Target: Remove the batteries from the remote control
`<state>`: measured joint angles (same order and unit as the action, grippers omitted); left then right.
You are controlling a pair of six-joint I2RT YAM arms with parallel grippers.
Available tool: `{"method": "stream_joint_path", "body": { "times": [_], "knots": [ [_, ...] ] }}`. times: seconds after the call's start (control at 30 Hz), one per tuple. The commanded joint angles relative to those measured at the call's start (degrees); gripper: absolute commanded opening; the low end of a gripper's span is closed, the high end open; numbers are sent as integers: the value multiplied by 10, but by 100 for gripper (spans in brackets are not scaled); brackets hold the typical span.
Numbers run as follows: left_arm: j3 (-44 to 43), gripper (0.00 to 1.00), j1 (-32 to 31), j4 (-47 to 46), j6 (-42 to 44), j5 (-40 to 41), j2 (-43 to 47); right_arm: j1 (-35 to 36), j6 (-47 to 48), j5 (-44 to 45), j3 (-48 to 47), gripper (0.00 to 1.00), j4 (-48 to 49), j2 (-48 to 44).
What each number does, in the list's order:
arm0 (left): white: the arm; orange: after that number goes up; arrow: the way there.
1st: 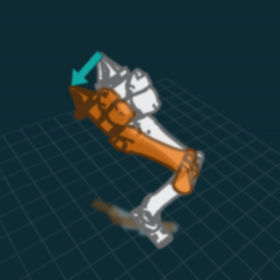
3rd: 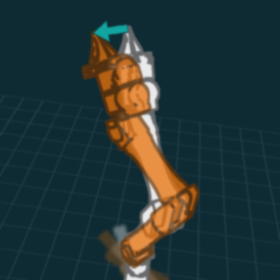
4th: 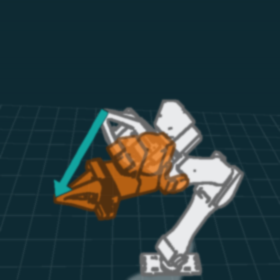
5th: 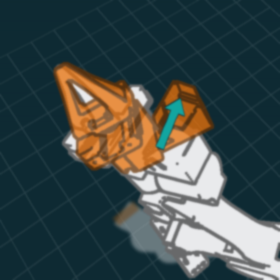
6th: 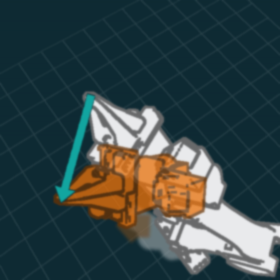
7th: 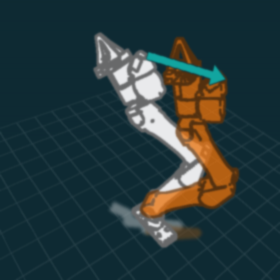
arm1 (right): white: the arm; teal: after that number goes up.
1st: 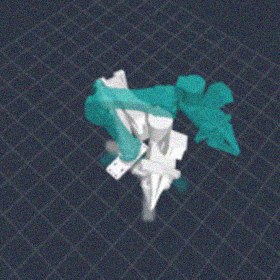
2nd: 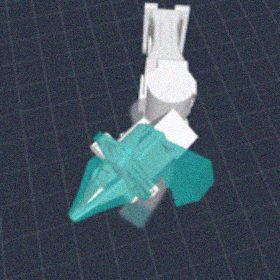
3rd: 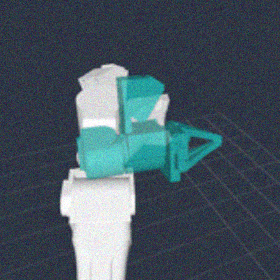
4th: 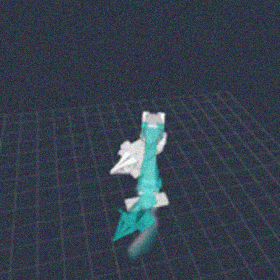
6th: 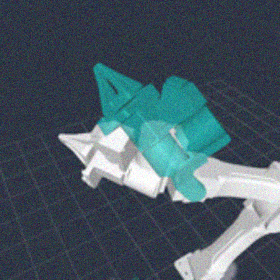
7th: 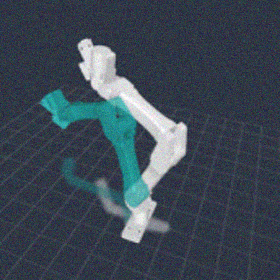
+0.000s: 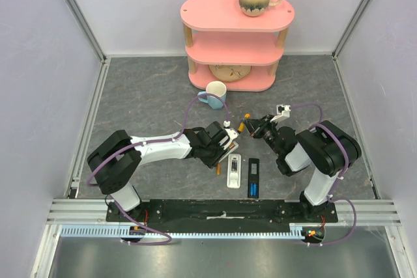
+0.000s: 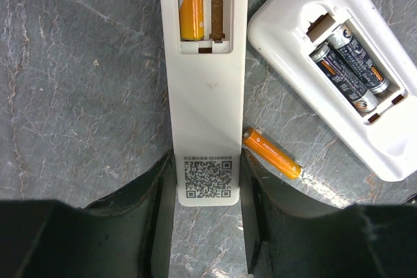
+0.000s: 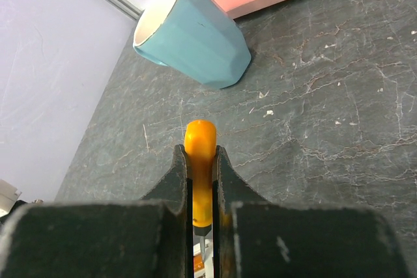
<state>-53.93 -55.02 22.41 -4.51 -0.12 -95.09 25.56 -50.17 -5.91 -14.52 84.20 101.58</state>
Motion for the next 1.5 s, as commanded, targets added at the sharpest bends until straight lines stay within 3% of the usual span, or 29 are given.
{"method": "stream_joint_path", "body": {
  "times": [0.0,0.57,1.13,1.33,1.47],
  "knots": [
    [-7,2,4,-6,-18,0,-17,27,-61,-115,18,0,154,12],
    [-6,2,11,-5,-25,13,-17,27,-99,-132,28,0,157,-53],
    [-6,2,13,-6,-29,10,-18,27,-101,-137,41,0,148,-62],
    [-4,2,18,-5,-34,24,-12,27,-100,-137,34,0,124,-93],
    [-1,2,46,-11,-50,38,10,26,-78,-134,30,0,52,-144]
  ]
}}
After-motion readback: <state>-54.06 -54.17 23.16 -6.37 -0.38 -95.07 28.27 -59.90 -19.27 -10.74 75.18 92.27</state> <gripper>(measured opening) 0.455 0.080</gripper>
